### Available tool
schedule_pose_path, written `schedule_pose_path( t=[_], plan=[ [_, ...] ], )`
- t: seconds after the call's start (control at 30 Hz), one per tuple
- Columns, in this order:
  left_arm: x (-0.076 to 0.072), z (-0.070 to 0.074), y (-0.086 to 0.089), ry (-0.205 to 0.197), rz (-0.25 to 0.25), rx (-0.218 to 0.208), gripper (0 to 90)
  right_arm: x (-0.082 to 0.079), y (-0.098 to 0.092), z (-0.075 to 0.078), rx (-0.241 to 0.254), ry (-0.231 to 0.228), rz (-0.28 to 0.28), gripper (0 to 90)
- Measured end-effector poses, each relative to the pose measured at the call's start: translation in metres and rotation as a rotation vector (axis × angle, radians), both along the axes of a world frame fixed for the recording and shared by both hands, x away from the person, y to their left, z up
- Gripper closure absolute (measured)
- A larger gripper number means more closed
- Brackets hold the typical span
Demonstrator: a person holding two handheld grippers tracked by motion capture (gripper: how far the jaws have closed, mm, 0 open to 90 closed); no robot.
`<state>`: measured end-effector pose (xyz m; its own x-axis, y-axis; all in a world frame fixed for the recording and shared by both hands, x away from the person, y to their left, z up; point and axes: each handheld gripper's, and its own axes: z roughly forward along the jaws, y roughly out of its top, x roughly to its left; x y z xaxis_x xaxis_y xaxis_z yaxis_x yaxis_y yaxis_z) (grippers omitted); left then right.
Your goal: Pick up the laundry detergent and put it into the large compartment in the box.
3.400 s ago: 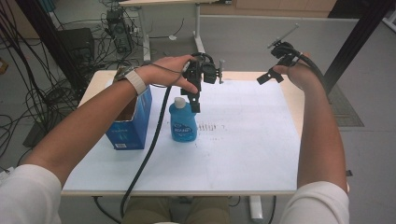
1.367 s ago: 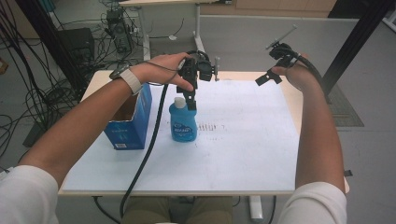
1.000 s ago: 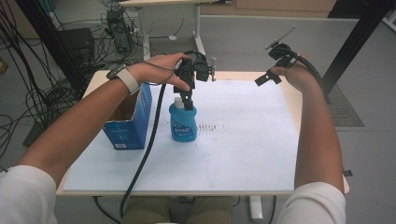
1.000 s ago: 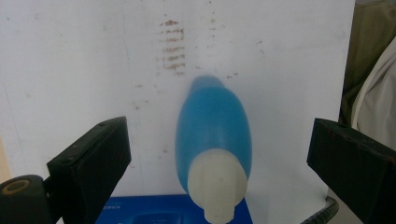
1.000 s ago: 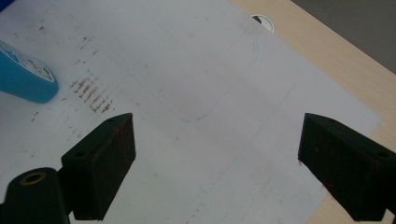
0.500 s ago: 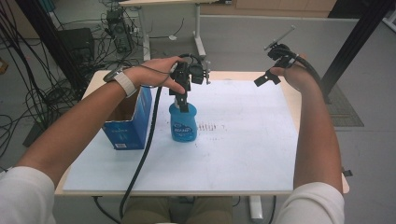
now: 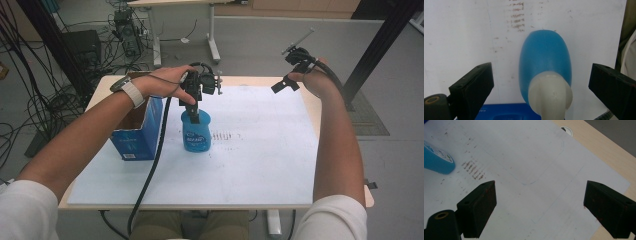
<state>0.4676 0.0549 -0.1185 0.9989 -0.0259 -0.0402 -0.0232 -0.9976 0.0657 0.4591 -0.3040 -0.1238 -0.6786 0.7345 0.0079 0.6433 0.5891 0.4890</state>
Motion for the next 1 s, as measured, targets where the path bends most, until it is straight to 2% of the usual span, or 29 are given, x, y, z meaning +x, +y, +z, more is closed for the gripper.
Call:
schedule_pose_path(
  t=[0.43, 1.0],
  plan=[
    [0.0, -0.013, -0.002, 0.003, -0.008, 0.016, 6.6, 0.002, 0.002, -0.001, -0.003, 0.004, 0.004, 11.0],
    [0.001, -0.014, -0.002, 0.001, -0.007, 0.028, 6.7, 0.001, 0.002, -0.001, -0.002, 0.001, 0.004, 11.0]
  ],
)
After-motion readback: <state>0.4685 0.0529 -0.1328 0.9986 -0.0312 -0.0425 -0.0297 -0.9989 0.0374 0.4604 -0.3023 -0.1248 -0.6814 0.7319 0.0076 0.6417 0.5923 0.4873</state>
